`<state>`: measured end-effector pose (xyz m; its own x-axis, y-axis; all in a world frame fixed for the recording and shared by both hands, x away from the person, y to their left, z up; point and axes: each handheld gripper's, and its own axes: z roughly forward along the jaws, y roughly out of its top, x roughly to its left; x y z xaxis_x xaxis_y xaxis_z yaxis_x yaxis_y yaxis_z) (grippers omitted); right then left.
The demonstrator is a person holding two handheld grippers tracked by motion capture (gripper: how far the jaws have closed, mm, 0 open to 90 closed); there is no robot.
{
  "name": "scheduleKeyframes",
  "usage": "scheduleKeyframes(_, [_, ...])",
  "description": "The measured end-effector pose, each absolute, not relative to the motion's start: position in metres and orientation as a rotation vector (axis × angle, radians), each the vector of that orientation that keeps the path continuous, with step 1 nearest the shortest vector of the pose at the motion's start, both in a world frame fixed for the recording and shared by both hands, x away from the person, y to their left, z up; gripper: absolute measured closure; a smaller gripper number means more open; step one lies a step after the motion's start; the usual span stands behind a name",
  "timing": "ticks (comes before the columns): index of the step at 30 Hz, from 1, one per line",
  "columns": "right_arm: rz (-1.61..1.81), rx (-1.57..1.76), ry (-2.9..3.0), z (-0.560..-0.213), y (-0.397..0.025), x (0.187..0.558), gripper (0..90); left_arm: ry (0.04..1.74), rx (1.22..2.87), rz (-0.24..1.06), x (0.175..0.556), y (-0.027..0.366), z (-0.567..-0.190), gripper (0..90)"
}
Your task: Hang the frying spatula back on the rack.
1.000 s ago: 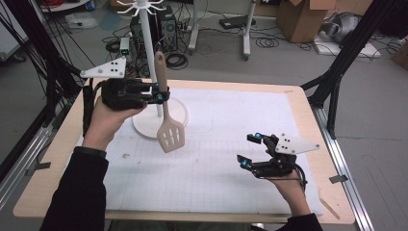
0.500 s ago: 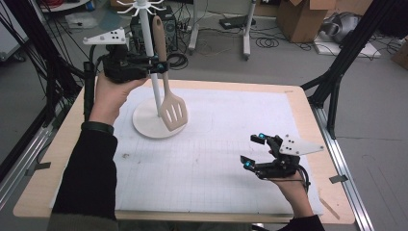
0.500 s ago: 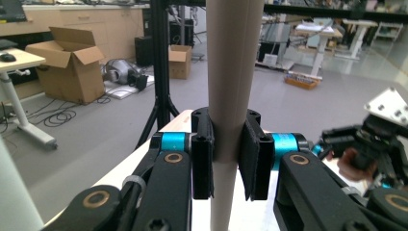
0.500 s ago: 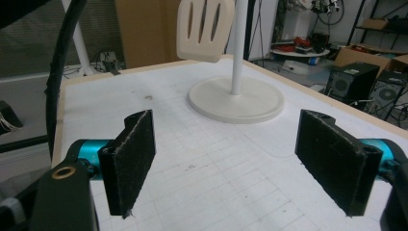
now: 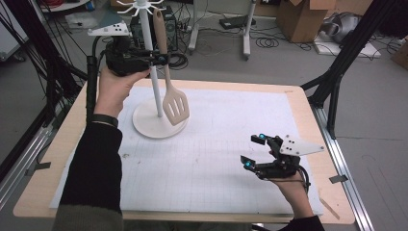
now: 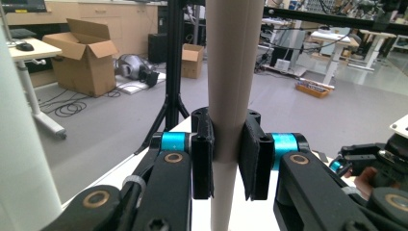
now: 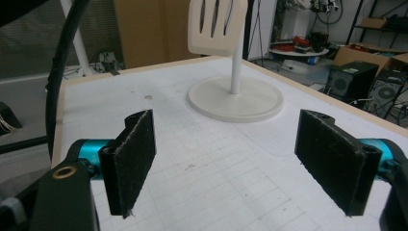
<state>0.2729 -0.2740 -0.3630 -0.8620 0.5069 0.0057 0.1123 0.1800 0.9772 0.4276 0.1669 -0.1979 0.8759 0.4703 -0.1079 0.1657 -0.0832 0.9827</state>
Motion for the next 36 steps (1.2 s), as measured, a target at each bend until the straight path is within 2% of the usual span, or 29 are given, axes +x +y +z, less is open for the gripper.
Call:
scheduleKeyframes(18, [1.720, 0.579, 2.158, -0.364, -0.271, 0.270, 21.6, 0.585, 1.641, 0.264, 0.439, 0.173, -0.205, 76.6])
scheduleKeyframes(23, [1.723, 0.569, 2.157, -0.364, -0.271, 0.270, 21.7, 0.596, 1.640, 0.280, 0.440, 0.176, -0.212, 76.5])
scheduleKeyframes(28, [1.722, 0.558, 2.163, -0.364, -0.270, 0.269, 21.9, 0.573, 1.653, 0.353, 0.437, 0.176, -0.213, 75.9])
scheduleKeyframes(29, [1.722, 0.555, 2.164, -0.364, -0.270, 0.269, 21.9, 0.576, 1.638, 0.375, 0.436, 0.176, -0.214, 75.1])
scheduleKeyframes(36, [1.719, 0.556, 2.163, -0.365, -0.271, 0.268, 22.0, 0.637, 1.610, 0.448, 0.427, 0.186, -0.224, 48.4])
